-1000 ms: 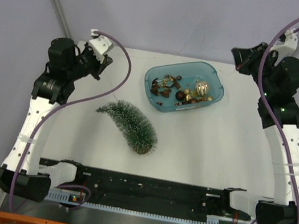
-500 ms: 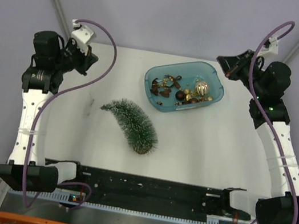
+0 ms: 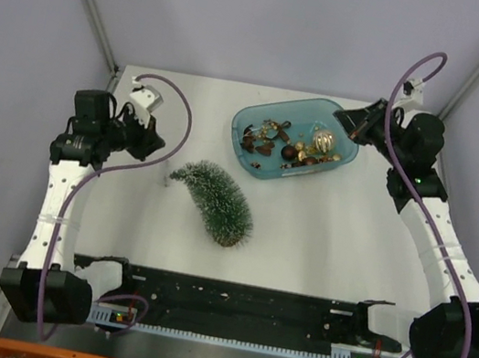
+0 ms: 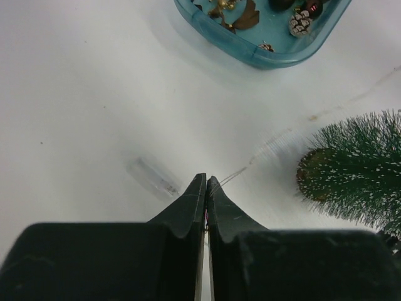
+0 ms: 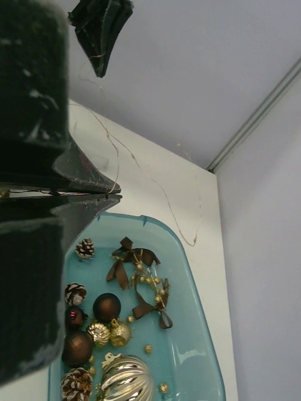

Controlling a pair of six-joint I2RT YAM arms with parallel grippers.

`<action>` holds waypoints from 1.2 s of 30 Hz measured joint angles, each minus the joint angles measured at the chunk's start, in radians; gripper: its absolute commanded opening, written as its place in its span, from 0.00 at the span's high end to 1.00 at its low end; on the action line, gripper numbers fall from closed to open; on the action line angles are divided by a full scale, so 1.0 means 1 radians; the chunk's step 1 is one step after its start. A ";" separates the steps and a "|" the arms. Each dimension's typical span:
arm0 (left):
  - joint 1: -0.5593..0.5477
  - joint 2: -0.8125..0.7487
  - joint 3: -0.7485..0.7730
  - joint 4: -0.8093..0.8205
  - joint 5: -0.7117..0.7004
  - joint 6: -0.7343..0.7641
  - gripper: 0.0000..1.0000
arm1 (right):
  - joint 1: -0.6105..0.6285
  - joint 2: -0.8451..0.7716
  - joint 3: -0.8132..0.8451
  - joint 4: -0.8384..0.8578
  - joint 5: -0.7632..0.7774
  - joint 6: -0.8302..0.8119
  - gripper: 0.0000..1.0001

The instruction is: Decorate the small christmas tree

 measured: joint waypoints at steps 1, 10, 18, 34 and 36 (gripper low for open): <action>0.000 0.000 -0.010 0.000 0.008 -0.005 0.75 | 0.000 0.000 0.000 0.001 0.005 0.002 1.00; 0.000 -0.007 -0.035 0.019 0.091 -0.098 0.01 | -0.092 -0.002 0.000 0.007 0.032 0.045 1.00; 0.000 -0.109 -0.035 0.001 0.068 -0.093 0.01 | -0.162 -0.095 -0.059 -0.001 0.038 0.052 1.00; 0.001 -0.237 0.052 -0.266 -0.014 -0.024 0.01 | -0.255 -0.092 -0.077 -0.037 0.203 -0.019 1.00; 0.001 -0.210 0.104 -0.293 -0.041 -0.023 0.01 | -0.269 -0.093 -0.077 -0.032 0.202 -0.019 1.00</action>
